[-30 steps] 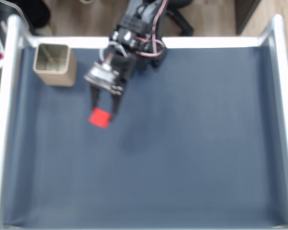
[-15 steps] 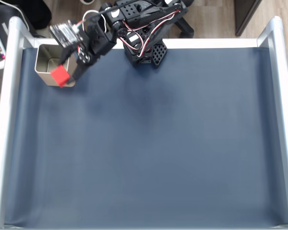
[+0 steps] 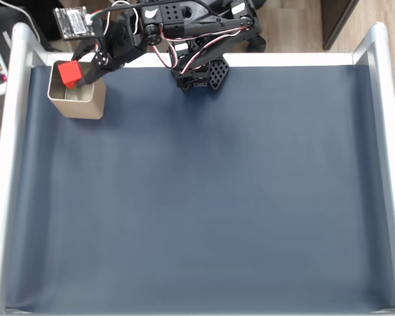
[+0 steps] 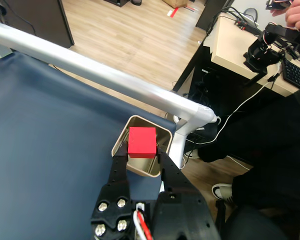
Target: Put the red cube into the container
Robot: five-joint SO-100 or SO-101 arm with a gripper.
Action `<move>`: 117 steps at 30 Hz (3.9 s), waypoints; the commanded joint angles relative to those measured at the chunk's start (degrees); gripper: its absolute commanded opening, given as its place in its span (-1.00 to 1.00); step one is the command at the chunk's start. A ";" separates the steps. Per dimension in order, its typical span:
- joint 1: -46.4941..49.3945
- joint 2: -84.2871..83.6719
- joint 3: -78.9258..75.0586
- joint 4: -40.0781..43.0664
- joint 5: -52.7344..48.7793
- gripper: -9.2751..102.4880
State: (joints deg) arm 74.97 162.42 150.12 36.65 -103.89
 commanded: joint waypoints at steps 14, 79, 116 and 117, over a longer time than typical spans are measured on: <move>0.79 -6.06 2.02 -9.05 5.63 -0.83; -61.88 12.39 6.68 -11.69 15.91 -0.83; -84.29 29.62 29.18 25.14 22.50 -0.83; -84.20 29.62 29.18 26.89 22.85 -0.83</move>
State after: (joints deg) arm -9.32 191.43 179.74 60.38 -81.91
